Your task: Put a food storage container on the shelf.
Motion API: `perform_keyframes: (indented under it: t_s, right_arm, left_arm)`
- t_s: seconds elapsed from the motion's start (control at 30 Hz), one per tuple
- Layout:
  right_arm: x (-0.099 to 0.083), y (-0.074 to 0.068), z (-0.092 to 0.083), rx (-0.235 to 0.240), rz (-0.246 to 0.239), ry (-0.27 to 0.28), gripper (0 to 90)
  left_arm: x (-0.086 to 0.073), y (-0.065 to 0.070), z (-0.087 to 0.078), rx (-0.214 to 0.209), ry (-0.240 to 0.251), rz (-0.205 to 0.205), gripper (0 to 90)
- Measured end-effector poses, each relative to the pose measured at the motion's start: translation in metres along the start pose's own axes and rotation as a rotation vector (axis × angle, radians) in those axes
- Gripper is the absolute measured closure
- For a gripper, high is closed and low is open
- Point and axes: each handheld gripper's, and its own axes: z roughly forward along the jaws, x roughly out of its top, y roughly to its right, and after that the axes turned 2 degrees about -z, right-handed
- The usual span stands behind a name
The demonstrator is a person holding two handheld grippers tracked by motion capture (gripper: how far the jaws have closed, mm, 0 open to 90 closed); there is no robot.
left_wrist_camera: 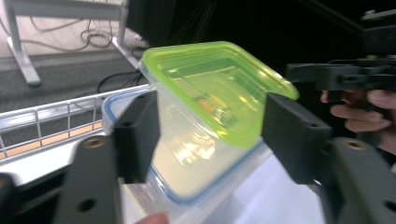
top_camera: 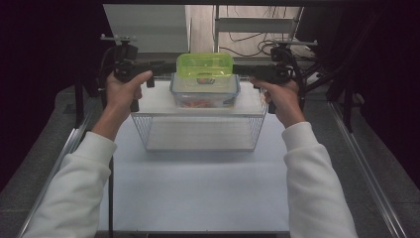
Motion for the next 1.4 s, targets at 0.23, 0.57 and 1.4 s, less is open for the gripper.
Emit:
perform_keyframes:
  t_s: [0.23, 0.57, 1.4]
  right_arm:
    - [-0.005, -0.001, -0.011, -0.003, 0.006, 0.007, 32.7]
    - [-0.011, 0.003, -0.008, 0.003, 0.008, -0.021, 31.6]
    - [-0.015, 0.007, -0.009, 0.018, 0.004, -0.024, 31.1]
  left_arm:
    - [-0.026, 0.010, -0.006, -0.067, -0.040, 0.056, 89.7]
    - [-0.036, 0.015, 0.042, -0.073, -0.131, 0.057, 90.0]
    - [-0.036, 0.004, 0.045, -0.062, -0.138, 0.030, 89.5]
